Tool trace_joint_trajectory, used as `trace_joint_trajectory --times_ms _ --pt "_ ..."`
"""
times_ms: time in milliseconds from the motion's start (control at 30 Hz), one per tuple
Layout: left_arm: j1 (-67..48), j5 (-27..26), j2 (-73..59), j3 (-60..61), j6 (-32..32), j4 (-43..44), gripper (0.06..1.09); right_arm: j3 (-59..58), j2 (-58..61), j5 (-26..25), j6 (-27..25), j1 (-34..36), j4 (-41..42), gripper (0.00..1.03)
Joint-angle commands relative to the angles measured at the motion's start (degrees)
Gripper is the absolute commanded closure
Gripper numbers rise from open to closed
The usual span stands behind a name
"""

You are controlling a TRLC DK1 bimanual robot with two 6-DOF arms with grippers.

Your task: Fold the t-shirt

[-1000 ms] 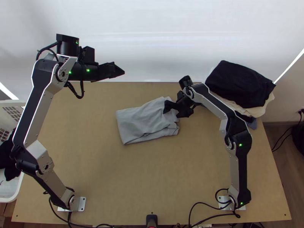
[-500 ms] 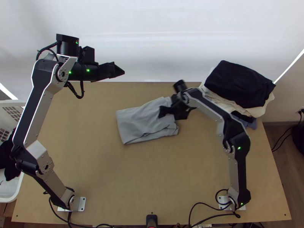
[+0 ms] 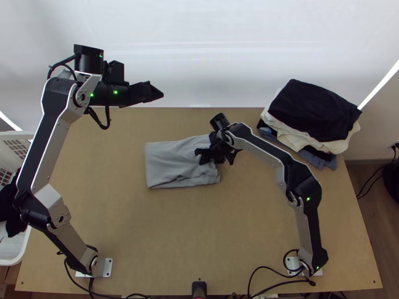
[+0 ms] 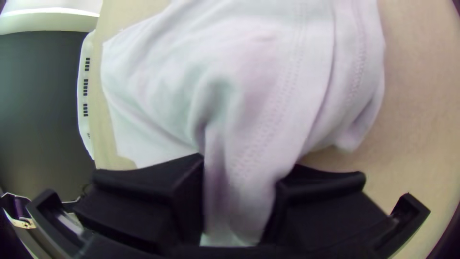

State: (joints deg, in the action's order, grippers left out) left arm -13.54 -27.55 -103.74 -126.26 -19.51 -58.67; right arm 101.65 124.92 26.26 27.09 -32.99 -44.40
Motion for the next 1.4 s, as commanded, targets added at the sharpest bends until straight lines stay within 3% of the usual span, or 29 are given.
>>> trace_joint_trajectory --times_ms 0,300,467,733,933,1367 --pt "0.27 0.3 2.23 -0.57 0.26 -0.39 0.1 0.04 -9.79 0.19 2.09 1.88 1.51 1.0" --pt "0.27 0.3 2.23 -0.57 0.26 -0.04 0.1 9.45 -21.04 0.19 5.34 8.03 3.18 1.0" --pt "0.27 0.3 2.23 -0.57 0.26 -0.04 0.1 16.83 -21.83 0.46 5.25 13.83 3.18 1.0" --pt "0.27 0.3 2.41 -0.57 0.26 -0.04 0.1 29.14 -18.66 5.73 5.87 26.05 3.97 1.0" --pt "0.44 0.3 2.41 -0.57 0.26 -0.04 0.1 29.49 -18.84 8.02 5.78 34.14 9.95 1.0" --pt "0.36 0.57 2.67 -1.01 0.26 0.05 0.1 25.09 -18.4 9.86 3.58 42.13 9.6 1.0"
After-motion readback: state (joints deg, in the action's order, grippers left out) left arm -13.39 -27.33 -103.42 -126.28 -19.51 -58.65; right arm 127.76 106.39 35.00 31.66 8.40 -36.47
